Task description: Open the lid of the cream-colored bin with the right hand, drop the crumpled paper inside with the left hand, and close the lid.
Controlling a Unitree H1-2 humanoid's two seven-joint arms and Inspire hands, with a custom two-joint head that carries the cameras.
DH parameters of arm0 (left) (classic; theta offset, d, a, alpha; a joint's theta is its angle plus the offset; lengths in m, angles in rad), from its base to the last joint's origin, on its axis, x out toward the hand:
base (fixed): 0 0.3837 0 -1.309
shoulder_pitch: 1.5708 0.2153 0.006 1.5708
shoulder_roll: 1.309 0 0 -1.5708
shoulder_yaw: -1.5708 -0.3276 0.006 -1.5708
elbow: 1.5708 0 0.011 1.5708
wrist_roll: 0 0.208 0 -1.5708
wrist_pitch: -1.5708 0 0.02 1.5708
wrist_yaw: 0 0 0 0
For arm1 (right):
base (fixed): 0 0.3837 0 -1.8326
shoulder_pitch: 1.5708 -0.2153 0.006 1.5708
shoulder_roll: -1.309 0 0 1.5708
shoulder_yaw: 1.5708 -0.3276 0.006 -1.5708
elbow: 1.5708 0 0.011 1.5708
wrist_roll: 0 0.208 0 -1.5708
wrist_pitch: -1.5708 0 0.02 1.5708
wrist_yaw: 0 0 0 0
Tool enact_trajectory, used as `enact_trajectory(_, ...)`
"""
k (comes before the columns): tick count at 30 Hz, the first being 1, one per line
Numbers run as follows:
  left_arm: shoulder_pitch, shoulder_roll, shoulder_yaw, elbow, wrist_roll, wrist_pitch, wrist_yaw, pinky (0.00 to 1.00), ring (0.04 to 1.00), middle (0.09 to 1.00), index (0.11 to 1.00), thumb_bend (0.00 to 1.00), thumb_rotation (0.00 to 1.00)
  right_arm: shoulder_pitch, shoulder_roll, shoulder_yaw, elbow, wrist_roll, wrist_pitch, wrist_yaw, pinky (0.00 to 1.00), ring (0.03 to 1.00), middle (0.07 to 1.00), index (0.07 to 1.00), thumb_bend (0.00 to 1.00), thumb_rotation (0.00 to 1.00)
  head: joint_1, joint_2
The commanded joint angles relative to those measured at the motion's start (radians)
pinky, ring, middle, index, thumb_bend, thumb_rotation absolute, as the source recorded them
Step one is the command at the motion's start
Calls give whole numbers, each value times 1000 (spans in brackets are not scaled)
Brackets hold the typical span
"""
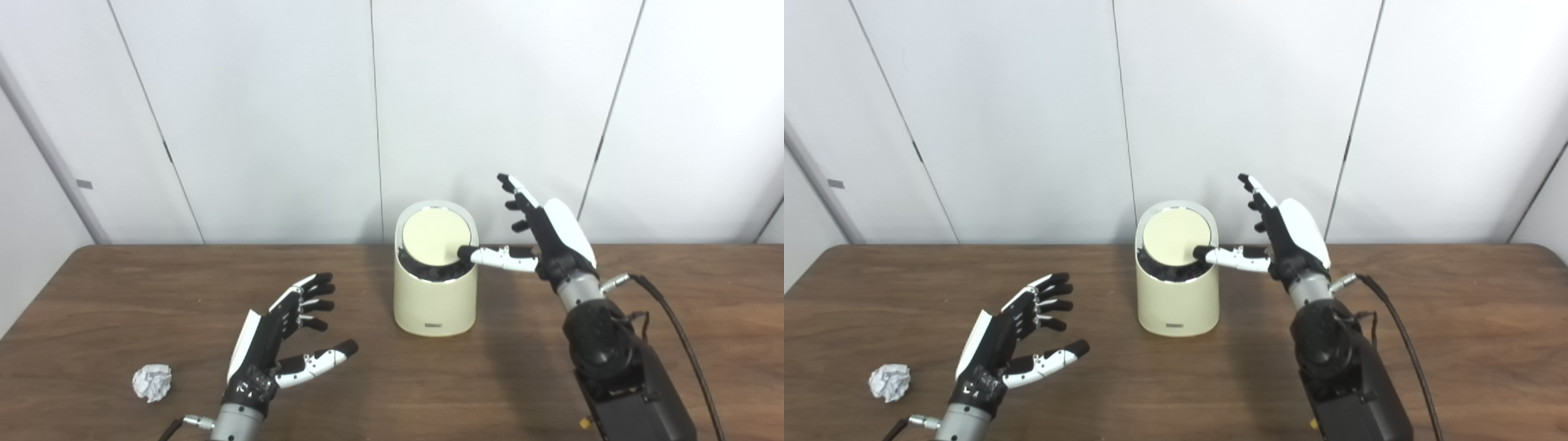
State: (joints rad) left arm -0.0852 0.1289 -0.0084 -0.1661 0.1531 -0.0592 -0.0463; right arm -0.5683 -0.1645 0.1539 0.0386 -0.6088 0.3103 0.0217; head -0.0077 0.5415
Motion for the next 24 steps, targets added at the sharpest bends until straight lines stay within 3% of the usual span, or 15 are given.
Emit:
enact_trajectory(1, -21, 6, -1, -23, -3, -35, 2, 610, 733, 810, 839, 733, 141, -65, -5, 4, -19, -15, -2, -11, 698, 857, 918, 921, 842, 509, 0, 0)
enact_trajectory(16, -17, 3, -5, -23, -3, -35, 4, 627, 740, 813, 840, 725, 135, -118, 12, 49, 53, -53, -7, -39, 613, 798, 880, 902, 818, 469, 5, 2)
enact_trajectory(24, -15, -1, -7, -25, -1, -33, 7, 627, 741, 813, 841, 726, 133, -128, 26, 66, 53, -59, 3, -38, 677, 835, 883, 895, 808, 438, 4, 6)
